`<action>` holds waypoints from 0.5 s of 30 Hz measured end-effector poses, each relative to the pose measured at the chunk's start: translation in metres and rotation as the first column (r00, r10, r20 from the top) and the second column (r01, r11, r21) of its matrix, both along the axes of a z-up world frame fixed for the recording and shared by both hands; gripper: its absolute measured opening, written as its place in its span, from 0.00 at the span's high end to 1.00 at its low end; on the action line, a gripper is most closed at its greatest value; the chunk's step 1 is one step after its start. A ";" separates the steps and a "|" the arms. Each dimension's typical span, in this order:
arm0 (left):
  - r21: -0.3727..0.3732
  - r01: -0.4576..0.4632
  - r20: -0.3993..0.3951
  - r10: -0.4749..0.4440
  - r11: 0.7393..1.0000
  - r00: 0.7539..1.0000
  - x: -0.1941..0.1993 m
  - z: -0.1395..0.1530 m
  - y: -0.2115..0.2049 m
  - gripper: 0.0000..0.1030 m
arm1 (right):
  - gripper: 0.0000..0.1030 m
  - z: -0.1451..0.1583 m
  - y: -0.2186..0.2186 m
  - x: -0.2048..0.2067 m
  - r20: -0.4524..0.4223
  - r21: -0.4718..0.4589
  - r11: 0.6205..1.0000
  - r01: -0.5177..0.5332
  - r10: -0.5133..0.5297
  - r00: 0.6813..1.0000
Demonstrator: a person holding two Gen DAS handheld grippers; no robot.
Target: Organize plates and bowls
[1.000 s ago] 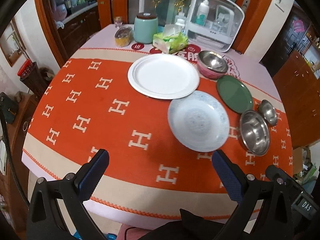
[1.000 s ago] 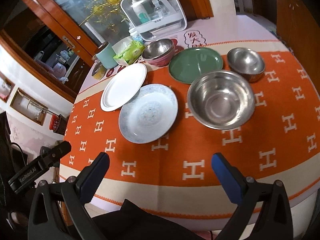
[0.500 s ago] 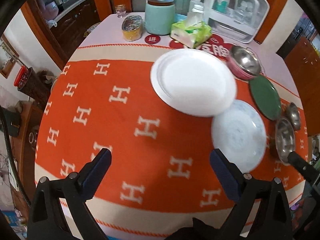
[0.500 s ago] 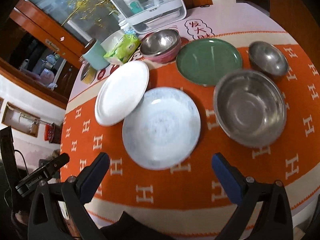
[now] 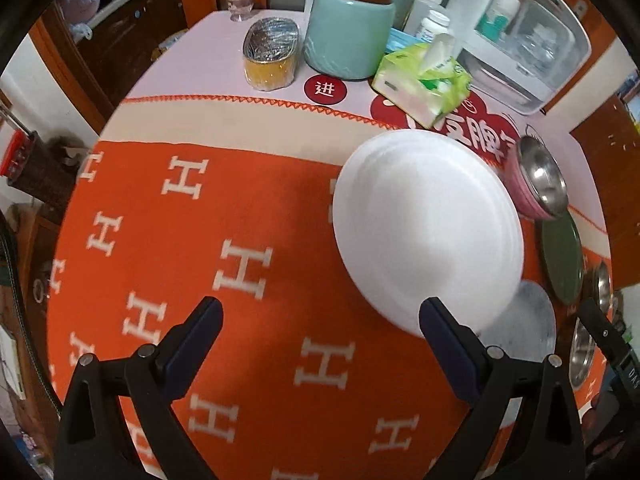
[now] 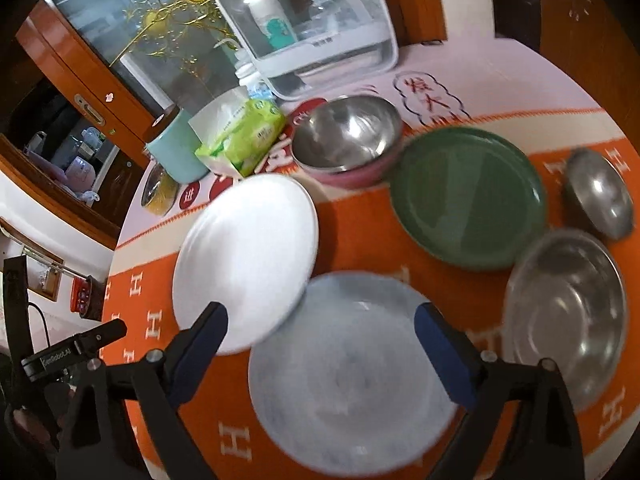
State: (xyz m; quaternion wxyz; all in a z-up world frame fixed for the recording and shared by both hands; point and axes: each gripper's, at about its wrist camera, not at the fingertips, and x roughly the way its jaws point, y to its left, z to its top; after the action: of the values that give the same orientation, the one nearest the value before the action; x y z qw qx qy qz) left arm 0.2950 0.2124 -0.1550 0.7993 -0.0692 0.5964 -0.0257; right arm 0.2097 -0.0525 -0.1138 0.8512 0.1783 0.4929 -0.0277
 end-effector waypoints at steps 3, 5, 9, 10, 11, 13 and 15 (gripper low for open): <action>-0.033 -0.001 -0.020 0.000 0.999 1.000 0.016 -0.017 0.002 0.05 | 0.12 -0.007 0.008 0.016 0.030 -0.025 0.999 -0.033 0.034 0.999; -0.060 0.006 -0.036 -0.008 0.998 0.999 0.024 -0.028 0.001 0.05 | 0.13 -0.013 0.013 0.025 0.045 -0.040 0.998 -0.055 0.057 0.997; -0.094 0.021 -0.044 -0.025 0.995 0.999 0.035 -0.045 -0.003 0.06 | 0.16 -0.024 0.022 0.037 0.055 -0.073 0.993 -0.089 0.093 0.994; -0.103 0.021 -0.044 -0.026 0.994 0.999 0.037 -0.047 -0.003 0.07 | 0.18 -0.028 0.024 0.041 0.055 -0.078 0.992 -0.099 0.103 0.993; -0.117 0.021 -0.045 -0.026 0.993 0.999 0.039 -0.051 -0.004 0.08 | 0.20 -0.032 0.025 0.045 0.052 -0.084 0.991 -0.108 0.113 0.992; -0.140 0.017 -0.048 -0.024 0.990 0.999 0.043 -0.059 -0.004 0.10 | 0.23 -0.038 0.028 0.049 0.046 -0.091 0.989 -0.118 0.122 0.991; -0.147 0.015 -0.055 -0.024 0.989 0.998 0.047 -0.065 -0.006 0.13 | 0.27 -0.046 0.030 0.054 0.036 -0.098 0.987 -0.126 0.130 0.991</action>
State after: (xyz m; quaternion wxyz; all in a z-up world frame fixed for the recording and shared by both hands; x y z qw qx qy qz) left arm 0.3421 0.2064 -0.2202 0.7745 -0.1226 0.6160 -0.0753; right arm 0.2632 -0.0225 -0.1596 0.8689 0.1059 0.4834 0.0070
